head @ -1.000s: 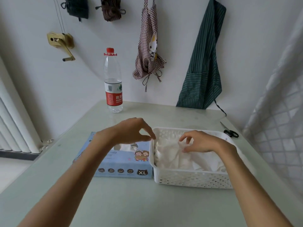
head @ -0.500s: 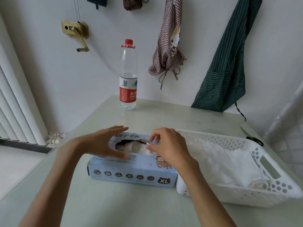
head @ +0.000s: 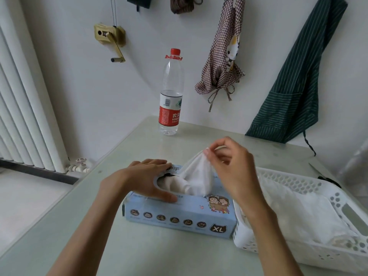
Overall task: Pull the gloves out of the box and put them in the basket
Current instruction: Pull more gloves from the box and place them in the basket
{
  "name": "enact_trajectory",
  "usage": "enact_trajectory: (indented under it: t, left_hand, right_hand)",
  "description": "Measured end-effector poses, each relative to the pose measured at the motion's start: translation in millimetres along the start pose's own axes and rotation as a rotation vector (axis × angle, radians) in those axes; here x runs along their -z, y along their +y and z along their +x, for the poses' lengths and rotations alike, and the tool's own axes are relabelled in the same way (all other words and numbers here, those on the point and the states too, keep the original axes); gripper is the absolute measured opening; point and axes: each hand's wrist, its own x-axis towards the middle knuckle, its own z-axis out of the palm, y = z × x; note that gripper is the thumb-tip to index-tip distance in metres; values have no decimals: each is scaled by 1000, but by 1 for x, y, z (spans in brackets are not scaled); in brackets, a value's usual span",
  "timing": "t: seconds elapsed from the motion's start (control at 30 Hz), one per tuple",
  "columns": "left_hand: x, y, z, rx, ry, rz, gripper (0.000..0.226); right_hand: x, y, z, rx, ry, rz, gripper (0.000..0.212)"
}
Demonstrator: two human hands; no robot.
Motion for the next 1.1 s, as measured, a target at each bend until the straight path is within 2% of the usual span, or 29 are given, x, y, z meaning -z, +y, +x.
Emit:
enact_trajectory:
  t: [0.03, 0.13, 0.23, 0.3, 0.4, 0.47, 0.53, 0.57, 0.63, 0.7, 0.8, 0.87, 0.97, 1.1]
  left_hand:
    - [1, 0, 0, -5, -1, -1, 99]
    - [4, 0, -1, -25, 36, -17, 100]
    - [10, 11, -1, -121, 175, -202, 98]
    - [12, 19, 2, -219, 301, -420, 74]
    - [11, 23, 8, -276, 435, -510, 22]
    - [11, 20, 10, -283, 521, -563, 14]
    - [12, 21, 10, -331, 582, -630, 13]
    - [13, 22, 9, -360, 609, -668, 12]
    - [15, 26, 7, -405, 680, -726, 12]
    - [18, 29, 5, -415, 722, -754, 15]
    - [18, 26, 6, -386, 555, -687, 27]
    - [13, 23, 9, -335, 448, -598, 25]
    - [13, 18, 8, -301, 487, -622, 25]
    - [15, 13, 4, -343, 528, -713, 36]
  right_hand:
    - [6, -2, 2, 0, -5, 26, 8]
    - [17, -2, 0, -20, -159, 86, 8]
    - [20, 2, 0, -9, -206, 78, 8]
    - [20, 3, -1, -20, -277, 85, 10]
    - [20, 9, 1, -53, -239, 144, 10]
    - [23, 13, 4, -77, -246, 154, 14]
    - [26, 18, 4, -90, -289, 118, 21]
    - [26, 19, 4, -80, -298, 92, 17]
    - [27, 17, 4, -49, -253, 92, 6]
    - [28, 15, 6, -50, -164, 187, 9]
    - [31, 10, 7, -101, -128, 358, 6]
    - [34, 11, 7, -128, -120, 396, 8]
    - [44, 19, 8, -203, -84, 406, 9]
    - [61, 25, 7, -289, -167, 396, 14]
